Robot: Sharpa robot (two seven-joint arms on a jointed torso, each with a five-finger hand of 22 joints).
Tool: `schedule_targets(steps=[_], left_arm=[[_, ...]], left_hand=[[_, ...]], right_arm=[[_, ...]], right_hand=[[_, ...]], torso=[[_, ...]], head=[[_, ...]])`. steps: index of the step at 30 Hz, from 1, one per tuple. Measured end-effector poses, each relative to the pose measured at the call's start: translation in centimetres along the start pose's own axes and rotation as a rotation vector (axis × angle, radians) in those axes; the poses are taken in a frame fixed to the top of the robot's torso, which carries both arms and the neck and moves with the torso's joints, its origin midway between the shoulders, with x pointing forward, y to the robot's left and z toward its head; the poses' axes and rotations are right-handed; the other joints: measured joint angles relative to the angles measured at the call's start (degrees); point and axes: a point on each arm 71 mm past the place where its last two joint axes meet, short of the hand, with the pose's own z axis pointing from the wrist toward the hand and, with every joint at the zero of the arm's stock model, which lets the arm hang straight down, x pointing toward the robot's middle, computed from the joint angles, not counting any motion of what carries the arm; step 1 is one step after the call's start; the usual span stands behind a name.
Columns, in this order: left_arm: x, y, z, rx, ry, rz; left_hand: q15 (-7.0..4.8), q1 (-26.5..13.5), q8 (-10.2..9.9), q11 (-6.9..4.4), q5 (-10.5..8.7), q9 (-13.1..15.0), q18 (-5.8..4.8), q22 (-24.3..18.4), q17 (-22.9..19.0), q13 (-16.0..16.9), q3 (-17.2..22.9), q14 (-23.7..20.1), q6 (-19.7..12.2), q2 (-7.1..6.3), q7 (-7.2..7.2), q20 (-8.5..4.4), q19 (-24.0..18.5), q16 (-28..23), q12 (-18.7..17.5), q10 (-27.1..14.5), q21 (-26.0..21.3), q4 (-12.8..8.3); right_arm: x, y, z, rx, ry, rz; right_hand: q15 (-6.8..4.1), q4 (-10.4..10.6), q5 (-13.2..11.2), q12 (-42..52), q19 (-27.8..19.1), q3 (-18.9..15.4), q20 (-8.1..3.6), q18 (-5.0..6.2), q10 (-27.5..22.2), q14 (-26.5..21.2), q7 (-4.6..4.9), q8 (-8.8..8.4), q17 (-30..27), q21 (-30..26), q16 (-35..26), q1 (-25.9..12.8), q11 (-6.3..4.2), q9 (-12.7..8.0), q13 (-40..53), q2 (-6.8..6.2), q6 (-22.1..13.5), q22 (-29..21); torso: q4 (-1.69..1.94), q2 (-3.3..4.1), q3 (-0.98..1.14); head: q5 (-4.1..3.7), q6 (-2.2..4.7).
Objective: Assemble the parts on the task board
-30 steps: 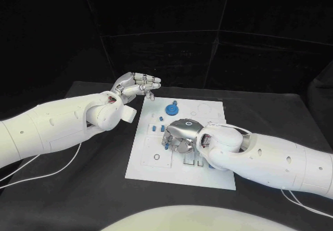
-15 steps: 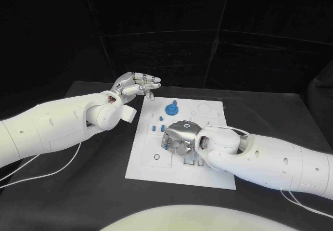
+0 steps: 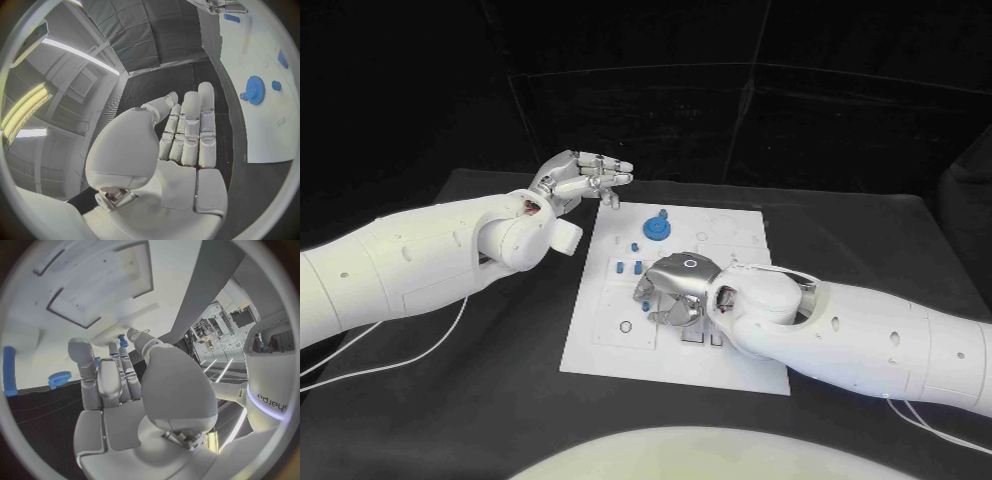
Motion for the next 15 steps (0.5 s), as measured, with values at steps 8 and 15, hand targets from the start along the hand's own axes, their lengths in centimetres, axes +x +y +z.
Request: schedule_targets(steps=[8,15], left_arm=[[-0.1,0.0,0.0,-0.003,-0.003,0.001],[-0.3,0.1,-0.1,-0.005,-0.006,0.002]], left_hand=[[0.0,0.0,0.0,0.0,0.0,0.0,0.0,0.0,0.0,0.0,0.0,0.0,0.0,0.0,0.0,0.0,0.0,0.0,0.0,0.0,0.0,0.0],[0.0,0.0,0.0,0.0,0.0,0.0,-0.01,0.0,0.0,0.0,0.0,0.0,0.0,0.0,0.0,0.0,0.0,0.0,0.0,0.0,0.0,0.0]], right_arm=[[-0.7,-0.8,-1.9,0.012,-0.076,0.031],[-2.4,-2.8,-4.7,0.064,-0.125,0.053]], right_hand=[[0.0,-0.4,0.9,2.3,-0.1,-0.4,0.15,0.0,0.6,0.0,-0.01,0.29,0.1,-0.1,0.2,0.4,-0.28,0.3,0.3,1.0,0.8,0.3],[0.0,-0.5,1.1,3.2,0.4,-0.5,-0.27,0.0,1.3,0.0,-0.15,0.28,0.8,0.2,0.8,0.4,-0.59,0.4,0.3,1.0,1.5,1.2]], torso=[[-0.01,-0.03,0.04],[-0.11,-0.1,0.01]], head=[[-0.19,0.4],[-0.99,1.02]])
